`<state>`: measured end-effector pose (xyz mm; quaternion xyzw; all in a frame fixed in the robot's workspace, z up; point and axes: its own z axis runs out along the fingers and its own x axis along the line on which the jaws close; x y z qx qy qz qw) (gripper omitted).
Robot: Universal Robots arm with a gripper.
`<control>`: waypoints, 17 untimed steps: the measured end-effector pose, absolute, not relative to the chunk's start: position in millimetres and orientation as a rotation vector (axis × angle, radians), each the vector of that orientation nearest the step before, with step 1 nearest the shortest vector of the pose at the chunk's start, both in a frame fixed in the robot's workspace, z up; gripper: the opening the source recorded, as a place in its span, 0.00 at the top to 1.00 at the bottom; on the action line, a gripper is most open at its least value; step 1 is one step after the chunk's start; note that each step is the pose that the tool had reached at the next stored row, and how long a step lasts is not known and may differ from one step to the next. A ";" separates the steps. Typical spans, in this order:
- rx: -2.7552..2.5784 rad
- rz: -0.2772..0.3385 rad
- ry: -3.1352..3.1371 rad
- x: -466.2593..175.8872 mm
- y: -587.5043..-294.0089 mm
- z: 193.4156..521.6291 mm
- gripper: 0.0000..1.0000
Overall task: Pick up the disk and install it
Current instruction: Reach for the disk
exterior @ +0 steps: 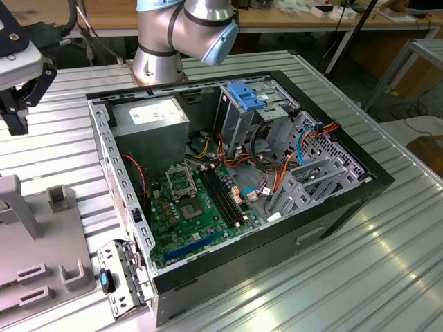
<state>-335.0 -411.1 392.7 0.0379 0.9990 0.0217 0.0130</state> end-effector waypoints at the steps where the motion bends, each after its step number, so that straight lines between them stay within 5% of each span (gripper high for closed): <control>1: 0.118 0.068 3.113 -337.3 -411.0 392.7 0.89; 17: 0.118 0.068 3.113 -369.0 -402.8 392.6 0.89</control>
